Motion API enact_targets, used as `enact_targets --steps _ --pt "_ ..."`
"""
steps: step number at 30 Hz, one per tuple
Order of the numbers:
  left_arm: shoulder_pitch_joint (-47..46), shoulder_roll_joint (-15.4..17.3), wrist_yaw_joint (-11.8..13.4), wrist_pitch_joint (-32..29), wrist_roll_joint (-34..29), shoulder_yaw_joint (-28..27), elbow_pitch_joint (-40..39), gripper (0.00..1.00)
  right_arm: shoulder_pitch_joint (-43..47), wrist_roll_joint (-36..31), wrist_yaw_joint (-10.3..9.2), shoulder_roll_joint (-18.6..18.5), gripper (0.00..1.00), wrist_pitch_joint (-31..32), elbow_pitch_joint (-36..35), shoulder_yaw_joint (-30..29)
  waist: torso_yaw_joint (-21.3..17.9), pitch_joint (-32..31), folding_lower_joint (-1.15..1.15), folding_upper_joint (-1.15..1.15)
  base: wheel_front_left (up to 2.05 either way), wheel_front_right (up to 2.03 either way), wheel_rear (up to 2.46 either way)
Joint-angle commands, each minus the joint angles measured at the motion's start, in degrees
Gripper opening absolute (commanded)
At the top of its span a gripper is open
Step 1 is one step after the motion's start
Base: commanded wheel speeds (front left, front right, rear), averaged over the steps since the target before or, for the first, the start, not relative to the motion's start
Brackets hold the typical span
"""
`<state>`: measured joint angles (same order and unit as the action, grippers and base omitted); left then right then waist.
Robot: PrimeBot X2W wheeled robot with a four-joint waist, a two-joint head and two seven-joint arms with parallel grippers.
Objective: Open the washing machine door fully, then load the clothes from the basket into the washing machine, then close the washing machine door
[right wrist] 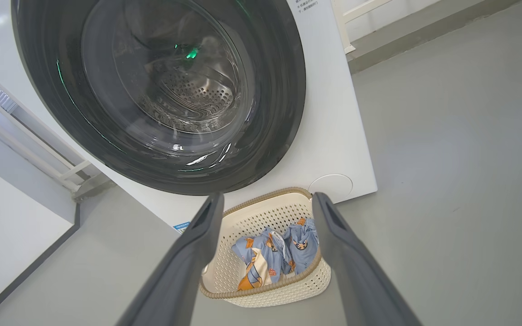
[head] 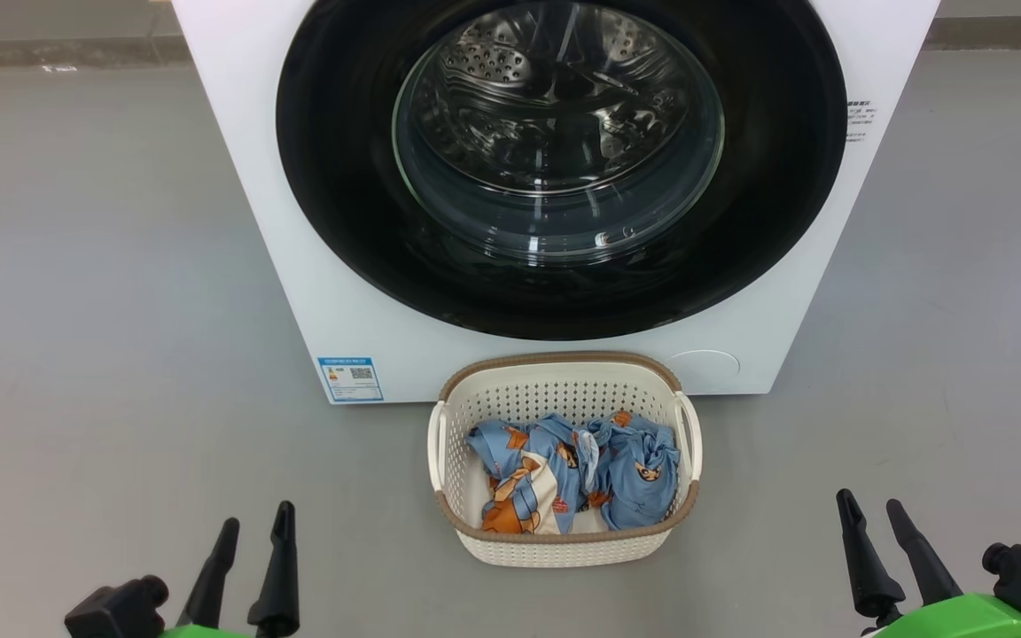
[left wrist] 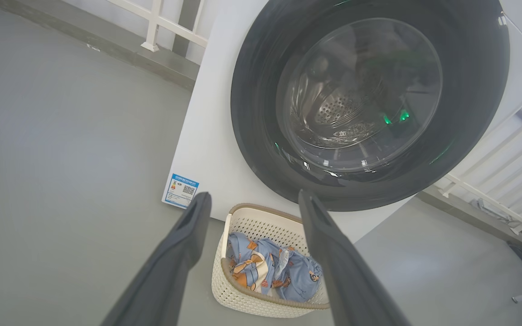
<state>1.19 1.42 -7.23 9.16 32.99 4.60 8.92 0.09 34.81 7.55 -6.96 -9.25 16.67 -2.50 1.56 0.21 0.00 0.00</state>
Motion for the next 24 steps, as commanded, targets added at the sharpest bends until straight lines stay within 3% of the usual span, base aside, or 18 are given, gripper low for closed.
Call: enact_targets --steps 1,24 --pt "-0.8 1.1 0.3 0.8 -1.5 -1.2 -1.9 1.00 -0.2 -1.7 -0.05 -0.9 1.00 -0.8 -1.7 1.0 0.0 0.0 0.00 0.00 0.00 0.00 0.00" --pt "-0.1 1.4 0.3 4.6 -14.6 -0.3 -3.6 1.00 1.2 -15.8 -0.06 -1.5 1.00 -4.5 -3.0 0.0 -0.2 0.0 0.00 0.00 0.00 0.00 0.00"
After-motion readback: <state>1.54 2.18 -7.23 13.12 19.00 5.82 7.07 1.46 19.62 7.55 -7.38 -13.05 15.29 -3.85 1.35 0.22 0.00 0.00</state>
